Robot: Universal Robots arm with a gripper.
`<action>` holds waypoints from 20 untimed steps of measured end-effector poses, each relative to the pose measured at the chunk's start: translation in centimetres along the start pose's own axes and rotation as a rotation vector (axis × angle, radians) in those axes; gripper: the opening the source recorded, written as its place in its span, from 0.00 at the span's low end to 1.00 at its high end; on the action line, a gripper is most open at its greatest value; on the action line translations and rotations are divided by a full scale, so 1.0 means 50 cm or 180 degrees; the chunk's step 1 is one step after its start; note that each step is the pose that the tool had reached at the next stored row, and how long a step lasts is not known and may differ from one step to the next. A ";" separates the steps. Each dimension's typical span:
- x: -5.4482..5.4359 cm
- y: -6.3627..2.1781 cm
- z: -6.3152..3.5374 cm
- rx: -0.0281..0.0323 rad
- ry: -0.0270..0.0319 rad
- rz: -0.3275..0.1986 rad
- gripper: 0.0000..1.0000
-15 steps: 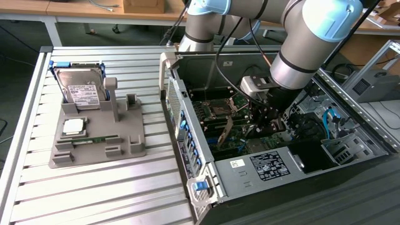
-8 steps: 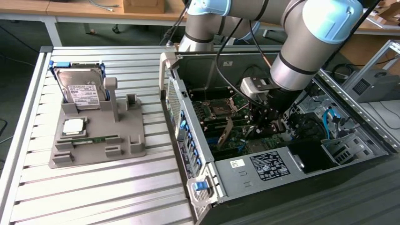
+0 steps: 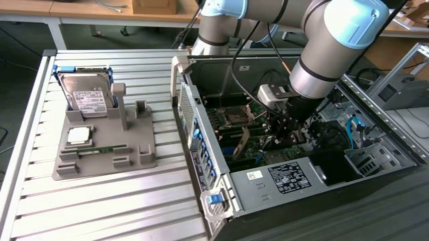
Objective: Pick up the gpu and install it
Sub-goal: 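Insert the gpu into the slot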
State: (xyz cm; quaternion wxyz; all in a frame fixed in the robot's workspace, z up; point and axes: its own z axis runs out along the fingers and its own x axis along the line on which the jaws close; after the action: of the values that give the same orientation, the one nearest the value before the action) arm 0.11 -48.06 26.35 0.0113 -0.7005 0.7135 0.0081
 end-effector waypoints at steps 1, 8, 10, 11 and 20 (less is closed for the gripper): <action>0.001 0.000 0.000 0.0000 0.0001 0.0000 0.27; -0.007 0.004 0.001 0.0001 0.0003 0.0000 0.27; -0.012 0.004 -0.004 0.0005 0.0003 0.0000 0.27; -0.014 0.004 -0.009 0.0007 0.0004 0.0000 0.27; -0.036 0.040 -0.020 0.0025 0.0002 -0.0001 0.27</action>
State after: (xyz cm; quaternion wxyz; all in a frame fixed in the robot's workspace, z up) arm -1.88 -46.24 27.37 0.0137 -0.7005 0.7135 0.0051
